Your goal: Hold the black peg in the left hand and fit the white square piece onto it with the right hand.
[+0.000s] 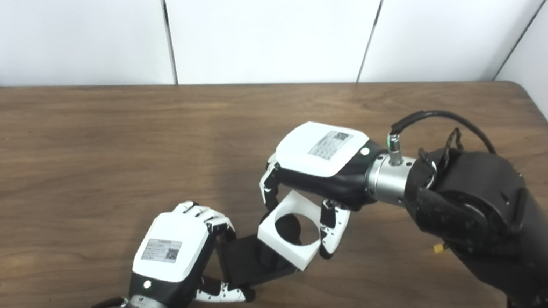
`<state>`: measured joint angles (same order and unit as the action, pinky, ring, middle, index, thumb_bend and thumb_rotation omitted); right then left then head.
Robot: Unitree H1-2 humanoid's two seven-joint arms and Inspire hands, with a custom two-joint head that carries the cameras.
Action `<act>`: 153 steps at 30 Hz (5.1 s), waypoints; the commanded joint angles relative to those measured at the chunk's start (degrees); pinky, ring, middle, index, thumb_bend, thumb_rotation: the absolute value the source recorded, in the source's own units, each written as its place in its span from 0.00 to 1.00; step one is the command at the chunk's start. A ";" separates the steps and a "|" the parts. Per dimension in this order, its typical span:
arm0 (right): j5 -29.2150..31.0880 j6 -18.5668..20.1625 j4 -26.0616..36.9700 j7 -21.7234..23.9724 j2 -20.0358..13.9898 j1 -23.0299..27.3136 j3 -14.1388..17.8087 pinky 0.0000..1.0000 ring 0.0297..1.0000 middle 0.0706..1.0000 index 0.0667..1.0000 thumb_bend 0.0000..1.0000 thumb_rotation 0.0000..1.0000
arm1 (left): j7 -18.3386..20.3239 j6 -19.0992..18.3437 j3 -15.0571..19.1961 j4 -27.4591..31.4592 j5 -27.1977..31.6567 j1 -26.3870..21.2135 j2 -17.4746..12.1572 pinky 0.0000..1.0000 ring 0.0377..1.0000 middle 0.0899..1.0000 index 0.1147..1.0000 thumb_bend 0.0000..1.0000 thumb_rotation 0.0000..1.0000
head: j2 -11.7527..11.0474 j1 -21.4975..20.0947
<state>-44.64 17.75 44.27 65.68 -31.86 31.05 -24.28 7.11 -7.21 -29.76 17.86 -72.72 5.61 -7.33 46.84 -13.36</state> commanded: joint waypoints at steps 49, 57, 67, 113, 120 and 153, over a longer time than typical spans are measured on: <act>-3.34 -5.99 -5.64 -3.33 5.51 -1.08 0.32 0.79 0.83 0.68 0.45 0.52 0.13 | 2.16 -1.21 -1.80 -1.29 -4.16 1.00 0.35 0.84 0.76 0.68 0.42 0.52 0.05 | 0.57 1.61; -4.41 -6.51 -4.49 -2.15 6.30 -0.95 -0.53 0.78 0.82 0.68 0.45 0.52 0.13 | 3.31 -1.50 -1.86 -1.22 -4.50 0.72 0.56 0.85 0.77 0.69 0.42 0.52 0.05 | 0.61 1.72; -4.54 -7.19 -4.89 -2.23 6.51 -2.10 0.12 0.78 0.82 0.68 0.45 0.52 0.13 | 2.40 -1.49 -1.81 -1.39 -4.44 0.83 0.94 0.84 0.76 0.68 0.42 0.52 0.05 | 0.74 2.02; -3.27 -4.53 -3.52 -0.96 7.07 -2.73 6.12 0.81 0.84 0.72 0.61 0.93 0.27 | 2.41 -1.45 -1.20 -0.84 -5.15 1.82 0.46 0.84 0.75 0.68 0.42 0.52 0.05 | -1.85 2.88; -3.20 -4.53 -3.52 -1.31 7.04 -3.13 5.92 0.80 0.83 0.71 0.61 0.94 0.27 | 1.73 -1.97 -0.61 -0.61 -6.09 1.90 0.76 0.81 0.74 0.67 0.42 0.52 0.07 | -1.77 2.79; -3.68 -4.28 -4.83 -3.32 7.86 -5.03 6.56 0.80 0.84 0.71 0.59 0.94 0.27 | -8.01 -4.84 1.03 -2.96 -8.07 2.91 3.31 0.87 0.80 0.79 0.85 1.00 0.69 | -1.04 2.75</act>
